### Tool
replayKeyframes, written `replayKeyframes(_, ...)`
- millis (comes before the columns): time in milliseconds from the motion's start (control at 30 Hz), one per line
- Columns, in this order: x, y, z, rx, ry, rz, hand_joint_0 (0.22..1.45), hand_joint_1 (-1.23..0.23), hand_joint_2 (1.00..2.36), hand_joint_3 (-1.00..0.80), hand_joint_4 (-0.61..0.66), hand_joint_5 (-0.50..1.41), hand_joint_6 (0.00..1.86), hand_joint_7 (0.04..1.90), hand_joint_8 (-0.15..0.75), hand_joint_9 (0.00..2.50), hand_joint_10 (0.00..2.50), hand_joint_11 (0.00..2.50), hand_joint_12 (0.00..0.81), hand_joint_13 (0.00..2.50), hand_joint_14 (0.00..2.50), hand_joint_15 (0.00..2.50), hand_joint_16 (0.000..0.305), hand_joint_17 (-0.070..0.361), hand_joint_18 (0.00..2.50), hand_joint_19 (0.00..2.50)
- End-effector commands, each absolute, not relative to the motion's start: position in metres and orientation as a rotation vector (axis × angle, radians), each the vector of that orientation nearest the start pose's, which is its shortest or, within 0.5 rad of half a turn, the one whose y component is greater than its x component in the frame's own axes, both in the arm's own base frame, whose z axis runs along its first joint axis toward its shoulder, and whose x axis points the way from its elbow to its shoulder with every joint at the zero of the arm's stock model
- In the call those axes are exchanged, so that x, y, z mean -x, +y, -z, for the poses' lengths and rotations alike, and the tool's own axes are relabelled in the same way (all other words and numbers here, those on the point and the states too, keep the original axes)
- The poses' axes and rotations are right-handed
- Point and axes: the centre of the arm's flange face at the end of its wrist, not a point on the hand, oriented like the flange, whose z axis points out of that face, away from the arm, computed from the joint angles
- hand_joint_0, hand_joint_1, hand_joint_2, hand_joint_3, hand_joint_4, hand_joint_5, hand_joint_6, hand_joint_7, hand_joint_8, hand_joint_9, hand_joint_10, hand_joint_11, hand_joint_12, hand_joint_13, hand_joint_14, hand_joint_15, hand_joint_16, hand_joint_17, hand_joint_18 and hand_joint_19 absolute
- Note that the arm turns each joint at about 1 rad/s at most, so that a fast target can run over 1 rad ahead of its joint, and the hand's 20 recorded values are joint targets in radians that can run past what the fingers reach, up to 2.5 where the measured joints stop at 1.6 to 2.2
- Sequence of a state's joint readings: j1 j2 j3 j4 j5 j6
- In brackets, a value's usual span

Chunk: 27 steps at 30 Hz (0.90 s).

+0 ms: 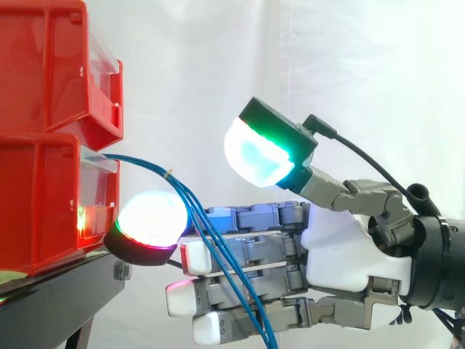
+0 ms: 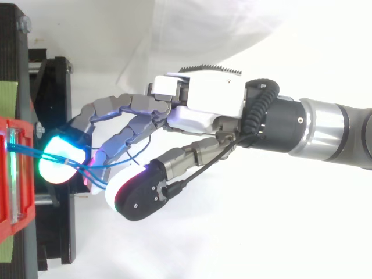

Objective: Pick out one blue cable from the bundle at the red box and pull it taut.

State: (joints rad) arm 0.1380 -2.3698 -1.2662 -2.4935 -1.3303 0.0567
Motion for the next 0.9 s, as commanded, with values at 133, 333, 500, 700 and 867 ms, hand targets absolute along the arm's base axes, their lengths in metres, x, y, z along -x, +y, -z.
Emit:
replayKeyframes(133,-0.7752,-0.0511,-0.1909,-1.202,0.995,-1.267,0.61,-0.69,1.00,-0.45,0.19,-0.18,0.50,0.80,0.232,0.89,0.02,0.71,0.330,0.80,0.02,0.45,0.050,0.113,0.60,0.49)
replayKeyframes(333,-0.7791,-0.0460,-0.1974,-1.192,0.991,-1.275,0.62,-0.69,1.00,-0.45,0.19,-0.18,0.50,0.80,0.233,0.90,0.02,0.72,0.330,0.80,0.02,0.46,0.050,0.114,0.61,0.48)
replayKeyframes(500,-0.7782,-0.0461,-0.1963,-1.197,1.000,-1.268,0.63,-0.68,1.01,-0.43,0.19,-0.17,0.50,0.81,0.231,0.91,0.02,0.72,0.330,0.81,0.02,0.46,0.050,0.113,0.61,0.49)
replayKeyframes(700,-0.7781,-0.0436,-0.1973,-1.194,1.015,-1.277,0.63,-0.68,1.01,-0.41,0.19,-0.17,0.50,0.82,0.234,0.91,0.02,0.73,0.327,0.82,0.02,0.46,0.050,0.114,0.62,0.49)
replayKeyframes(867,-0.7770,-0.0432,-0.1997,-1.200,1.027,-1.277,0.64,-0.68,1.01,-0.41,0.19,-0.17,0.50,0.83,0.234,0.92,0.02,0.72,0.327,0.82,0.02,0.47,0.050,0.114,0.62,0.49)
